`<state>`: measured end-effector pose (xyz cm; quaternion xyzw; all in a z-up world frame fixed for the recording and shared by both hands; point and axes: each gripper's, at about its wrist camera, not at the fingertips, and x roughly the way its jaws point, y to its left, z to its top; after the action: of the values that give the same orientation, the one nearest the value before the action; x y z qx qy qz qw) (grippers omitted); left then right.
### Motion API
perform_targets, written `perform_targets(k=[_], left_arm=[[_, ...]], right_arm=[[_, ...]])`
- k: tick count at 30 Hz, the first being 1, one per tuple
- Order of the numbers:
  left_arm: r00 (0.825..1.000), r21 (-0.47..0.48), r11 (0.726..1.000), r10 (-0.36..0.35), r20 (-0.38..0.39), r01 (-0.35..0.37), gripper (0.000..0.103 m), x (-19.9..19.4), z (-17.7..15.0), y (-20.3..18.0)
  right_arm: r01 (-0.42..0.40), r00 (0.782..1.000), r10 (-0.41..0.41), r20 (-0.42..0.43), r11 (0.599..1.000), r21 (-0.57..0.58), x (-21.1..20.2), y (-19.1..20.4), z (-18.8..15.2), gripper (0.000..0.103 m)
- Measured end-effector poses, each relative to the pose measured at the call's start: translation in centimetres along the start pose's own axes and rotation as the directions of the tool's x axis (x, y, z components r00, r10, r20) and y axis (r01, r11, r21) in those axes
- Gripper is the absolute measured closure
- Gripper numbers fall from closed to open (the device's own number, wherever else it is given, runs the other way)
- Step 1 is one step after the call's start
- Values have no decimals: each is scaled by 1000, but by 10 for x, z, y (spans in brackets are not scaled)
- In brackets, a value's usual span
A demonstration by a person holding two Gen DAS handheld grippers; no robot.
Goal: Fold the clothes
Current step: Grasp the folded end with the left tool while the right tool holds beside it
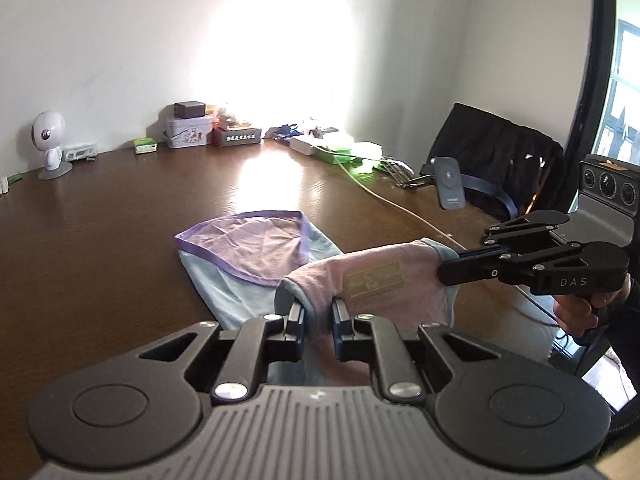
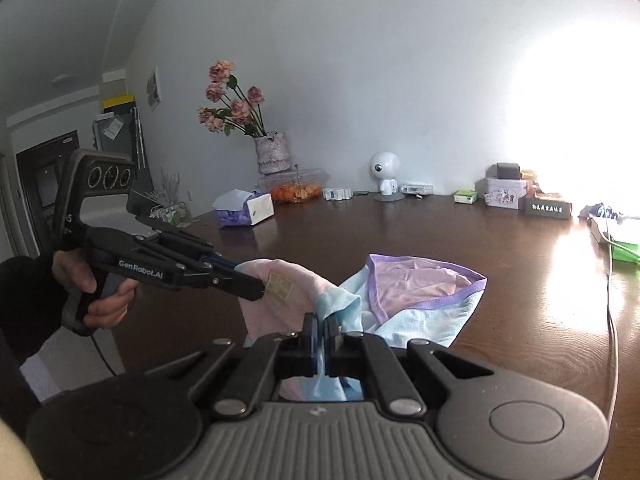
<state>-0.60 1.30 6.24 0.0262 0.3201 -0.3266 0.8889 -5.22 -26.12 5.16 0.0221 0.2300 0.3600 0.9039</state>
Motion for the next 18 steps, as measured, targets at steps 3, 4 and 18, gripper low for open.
perform_targets(k=[3, 4, 18], left_arm=[[998, -82, 996, 9, -65, -15, 90, 33, 14, 25], [997, -109, 994, 11, -80, -20, 90, 42, 14, 33], [985, -207, 965, 144, -99, -162, 44, 63, 15, 52]], right_arm=[[48, 998, -44, -53, 996, 79, 33, -27, 18, 101], [71, 995, -63, -75, 992, 102, 46, -36, 22, 101], [91, 994, -76, -82, 976, 199, 67, -37, 17, 91]])
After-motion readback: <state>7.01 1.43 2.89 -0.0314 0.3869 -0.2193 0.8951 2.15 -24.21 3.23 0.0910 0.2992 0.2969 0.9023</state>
